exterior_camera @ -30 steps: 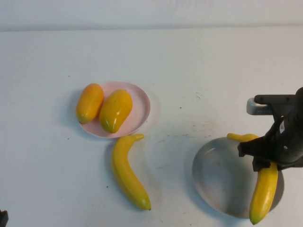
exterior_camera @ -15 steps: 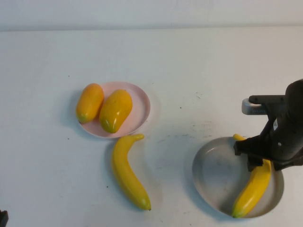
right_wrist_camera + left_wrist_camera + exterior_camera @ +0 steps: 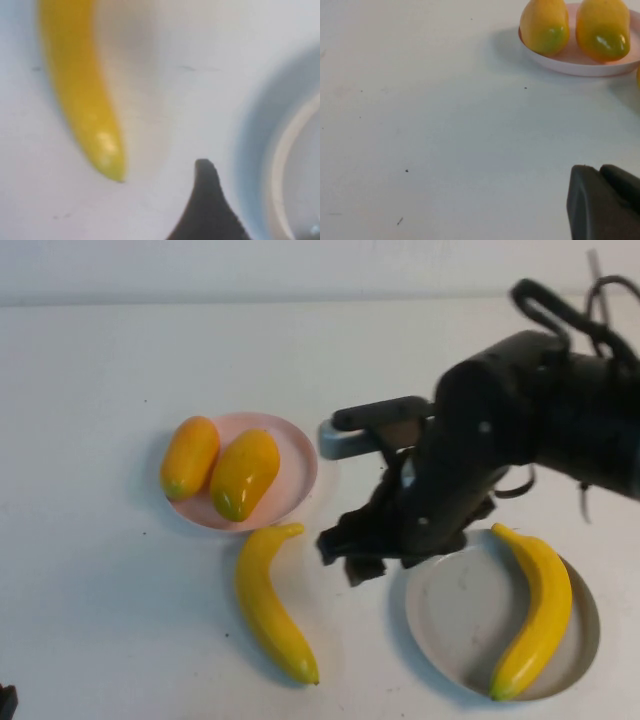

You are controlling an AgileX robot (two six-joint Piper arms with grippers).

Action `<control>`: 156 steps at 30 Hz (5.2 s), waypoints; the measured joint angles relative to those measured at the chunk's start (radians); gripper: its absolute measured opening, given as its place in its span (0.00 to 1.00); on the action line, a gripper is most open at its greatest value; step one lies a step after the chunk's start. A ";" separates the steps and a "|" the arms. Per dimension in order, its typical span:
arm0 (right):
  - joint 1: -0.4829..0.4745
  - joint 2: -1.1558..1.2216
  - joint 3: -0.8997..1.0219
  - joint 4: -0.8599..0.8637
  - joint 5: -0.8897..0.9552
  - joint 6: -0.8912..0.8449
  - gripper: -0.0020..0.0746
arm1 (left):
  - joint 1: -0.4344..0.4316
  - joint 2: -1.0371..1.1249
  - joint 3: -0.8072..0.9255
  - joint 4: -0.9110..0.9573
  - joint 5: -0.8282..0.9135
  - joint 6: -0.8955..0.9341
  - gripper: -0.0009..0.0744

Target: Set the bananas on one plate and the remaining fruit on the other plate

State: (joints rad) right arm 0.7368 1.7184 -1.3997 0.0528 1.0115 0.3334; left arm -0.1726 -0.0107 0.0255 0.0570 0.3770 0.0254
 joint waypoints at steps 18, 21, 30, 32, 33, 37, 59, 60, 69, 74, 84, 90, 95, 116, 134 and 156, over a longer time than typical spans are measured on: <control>0.153 0.411 -0.399 0.021 0.056 -0.097 0.58 | 0.000 0.000 0.000 0.000 0.000 0.000 0.01; 0.157 0.423 -0.411 0.026 0.057 -0.101 0.58 | 0.000 0.000 0.000 0.000 0.000 0.000 0.01; 0.158 0.463 -0.413 0.044 0.059 -0.103 0.60 | 0.000 0.000 0.000 0.000 0.000 0.000 0.01; 0.158 0.463 -0.413 0.046 0.059 -0.103 0.60 | 0.000 0.000 0.000 0.000 0.000 0.000 0.01; 0.158 0.463 -0.413 0.046 0.059 -0.103 0.58 | 0.000 0.000 0.000 0.000 0.000 0.000 0.01; 0.158 0.463 -0.413 0.046 0.059 -0.103 0.49 | 0.000 0.000 0.000 0.000 0.000 0.000 0.01; 0.097 0.155 -0.157 -0.015 0.099 0.074 0.43 | 0.000 0.000 0.000 0.000 0.000 0.000 0.01; 0.075 0.109 -0.110 -0.019 0.083 0.090 0.43 | 0.000 0.000 0.000 0.000 0.000 0.000 0.01; -0.074 -0.007 0.144 -0.028 0.030 0.187 0.43 | 0.000 0.000 0.000 0.000 0.000 0.000 0.01; -0.102 0.015 0.167 -0.024 0.010 0.203 0.44 | 0.000 0.000 0.000 0.000 0.000 0.000 0.01; -0.102 0.019 0.167 0.006 0.007 0.207 0.60 | 0.000 0.000 0.000 0.000 0.000 0.000 0.01; -0.086 -0.045 0.167 0.007 0.024 0.209 0.57 | 0.000 0.000 0.000 0.000 0.000 0.000 0.01; -0.076 -0.217 0.203 0.010 0.032 0.176 0.33 | 0.000 0.000 0.000 0.000 0.000 0.000 0.01; -0.076 -0.679 0.456 0.019 0.222 -0.205 0.01 | 0.000 0.000 0.000 0.000 0.000 0.000 0.01; -0.329 -1.000 0.918 0.119 -0.511 -0.507 0.01 | 0.000 0.000 0.000 0.000 0.000 0.000 0.01; -0.666 -1.726 1.405 0.223 -0.852 -0.517 0.01 | 0.000 0.000 0.000 0.000 0.000 0.000 0.01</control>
State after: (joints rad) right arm 0.0704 -0.0072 0.0053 0.2760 0.1591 -0.1832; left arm -0.1726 -0.0107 0.0255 0.0570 0.3770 0.0254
